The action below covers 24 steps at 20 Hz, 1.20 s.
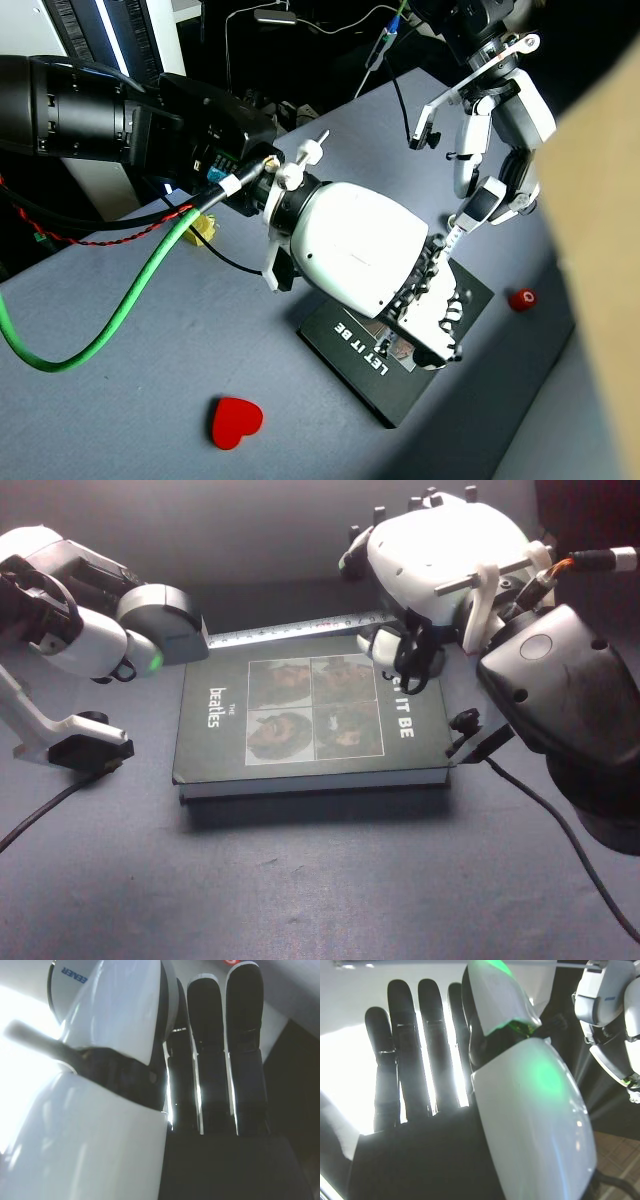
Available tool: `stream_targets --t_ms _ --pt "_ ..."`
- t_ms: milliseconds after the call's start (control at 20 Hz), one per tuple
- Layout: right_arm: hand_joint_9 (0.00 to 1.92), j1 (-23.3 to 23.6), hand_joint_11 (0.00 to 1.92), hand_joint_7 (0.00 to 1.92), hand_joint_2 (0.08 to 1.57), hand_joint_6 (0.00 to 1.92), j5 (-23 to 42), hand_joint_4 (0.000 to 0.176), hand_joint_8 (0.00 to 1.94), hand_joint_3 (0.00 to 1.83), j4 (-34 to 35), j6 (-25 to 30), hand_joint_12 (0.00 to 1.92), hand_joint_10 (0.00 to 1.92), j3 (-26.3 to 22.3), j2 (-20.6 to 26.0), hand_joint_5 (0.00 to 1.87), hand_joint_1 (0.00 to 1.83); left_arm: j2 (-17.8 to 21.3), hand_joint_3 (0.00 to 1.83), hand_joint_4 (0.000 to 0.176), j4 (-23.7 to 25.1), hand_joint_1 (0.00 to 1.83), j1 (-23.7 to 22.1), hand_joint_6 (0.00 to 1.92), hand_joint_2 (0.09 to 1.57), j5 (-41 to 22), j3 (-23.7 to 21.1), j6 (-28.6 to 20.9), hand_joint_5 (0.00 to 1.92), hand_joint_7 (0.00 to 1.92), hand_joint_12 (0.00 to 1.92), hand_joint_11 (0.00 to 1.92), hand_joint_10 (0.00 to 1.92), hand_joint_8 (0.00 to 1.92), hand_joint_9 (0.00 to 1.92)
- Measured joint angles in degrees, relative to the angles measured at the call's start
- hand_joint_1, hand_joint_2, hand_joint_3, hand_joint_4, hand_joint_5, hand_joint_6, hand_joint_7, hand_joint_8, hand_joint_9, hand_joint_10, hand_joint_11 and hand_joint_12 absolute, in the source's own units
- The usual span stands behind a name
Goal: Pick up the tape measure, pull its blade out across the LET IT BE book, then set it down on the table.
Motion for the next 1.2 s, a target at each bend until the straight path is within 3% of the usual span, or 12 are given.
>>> stream_targets --t_ms 600,900,1200 --pt "0.77 2.58 0.29 0.81 1.14 0.01 -7.56 0.000 0.01 0.00 4.66 -1.42 1.27 0.08 2.05 2.67 0.73 1.07 0.17 0.00 0.000 0.72 1.38 0.24 0.76 1.10 2.82 0.00 -0.09 0.97 1.02 1.16 0.86 1.29 0.97 0.90" --pt "0.79 2.93 0.28 0.81 1.14 0.01 -9.38 0.000 0.01 0.00 6.40 -2.32 1.26 0.08 0.79 4.85 0.74 1.06 0.31 0.00 0.000 1.90 1.38 0.24 0.77 1.10 5.18 0.13 0.09 0.97 1.02 1.15 0.84 1.28 0.97 0.90" --pt "0.78 5.86 0.27 0.82 1.14 0.01 -9.75 0.000 0.01 0.00 11.15 -3.58 1.24 0.08 -3.63 7.65 0.74 1.05 0.37 0.00 0.000 1.95 1.38 0.24 0.74 1.10 5.09 0.37 -0.83 0.99 1.02 1.16 0.85 1.28 0.98 0.90"
